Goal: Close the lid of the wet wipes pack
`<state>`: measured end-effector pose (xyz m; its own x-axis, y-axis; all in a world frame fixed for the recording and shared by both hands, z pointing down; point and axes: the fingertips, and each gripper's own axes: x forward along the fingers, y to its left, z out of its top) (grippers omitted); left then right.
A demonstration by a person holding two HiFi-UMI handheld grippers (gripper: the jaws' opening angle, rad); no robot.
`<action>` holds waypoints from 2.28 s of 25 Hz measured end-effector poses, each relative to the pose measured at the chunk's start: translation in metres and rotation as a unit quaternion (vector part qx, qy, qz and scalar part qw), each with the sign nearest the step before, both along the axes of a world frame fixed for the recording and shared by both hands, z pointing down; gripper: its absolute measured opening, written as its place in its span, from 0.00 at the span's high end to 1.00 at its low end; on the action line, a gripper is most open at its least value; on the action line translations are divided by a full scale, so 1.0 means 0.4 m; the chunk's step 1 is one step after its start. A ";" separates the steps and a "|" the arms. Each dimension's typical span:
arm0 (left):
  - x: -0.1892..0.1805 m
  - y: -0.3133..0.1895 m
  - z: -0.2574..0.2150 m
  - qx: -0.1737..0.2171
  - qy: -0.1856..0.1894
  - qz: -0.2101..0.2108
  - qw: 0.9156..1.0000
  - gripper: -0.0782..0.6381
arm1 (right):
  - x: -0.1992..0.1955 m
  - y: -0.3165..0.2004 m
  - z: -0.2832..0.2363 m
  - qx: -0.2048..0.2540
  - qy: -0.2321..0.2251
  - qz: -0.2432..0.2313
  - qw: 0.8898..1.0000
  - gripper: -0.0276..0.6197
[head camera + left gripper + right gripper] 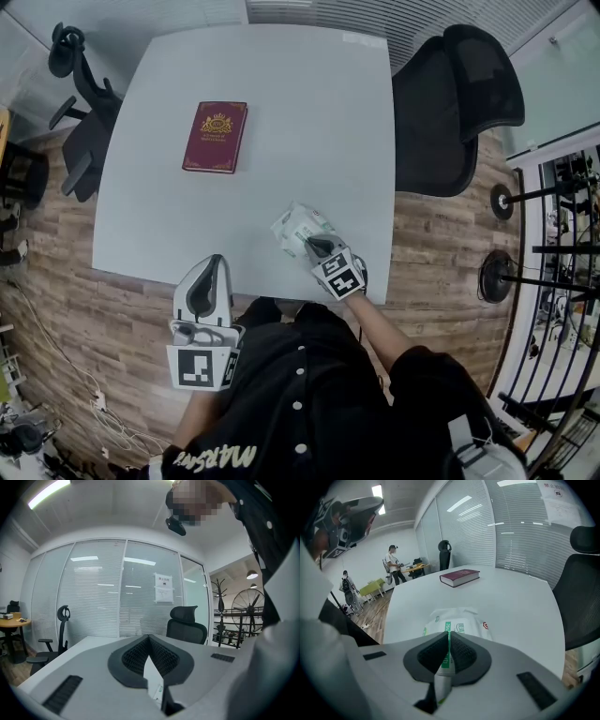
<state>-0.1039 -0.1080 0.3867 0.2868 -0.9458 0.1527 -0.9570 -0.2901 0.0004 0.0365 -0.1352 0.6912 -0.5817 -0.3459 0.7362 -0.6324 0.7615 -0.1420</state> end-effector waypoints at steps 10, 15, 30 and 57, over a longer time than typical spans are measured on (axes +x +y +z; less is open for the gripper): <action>-0.004 -0.007 0.006 -0.001 0.001 0.000 1.000 0.88 | -0.003 -0.001 0.017 -0.013 0.010 -0.012 1.000 0.90; 0.003 -0.015 0.004 0.002 0.005 0.006 1.000 0.88 | -0.003 -0.005 0.012 -0.015 0.007 0.000 1.000 0.90; 0.100 -0.062 -0.044 0.029 0.028 0.067 0.997 0.88 | 0.022 -0.055 -0.190 0.036 -0.151 0.038 0.987 0.90; 0.198 -0.105 -0.073 0.065 0.035 0.140 0.987 0.88 | 0.417 0.044 -0.845 0.379 -0.300 0.217 0.848 0.91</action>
<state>-0.0248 -0.1499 0.3574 0.5446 -0.8387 0.0055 -0.8387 -0.5446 0.0089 0.2034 -0.1176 0.3531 -0.4695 -0.8651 -0.1767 -0.8637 0.4915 -0.1115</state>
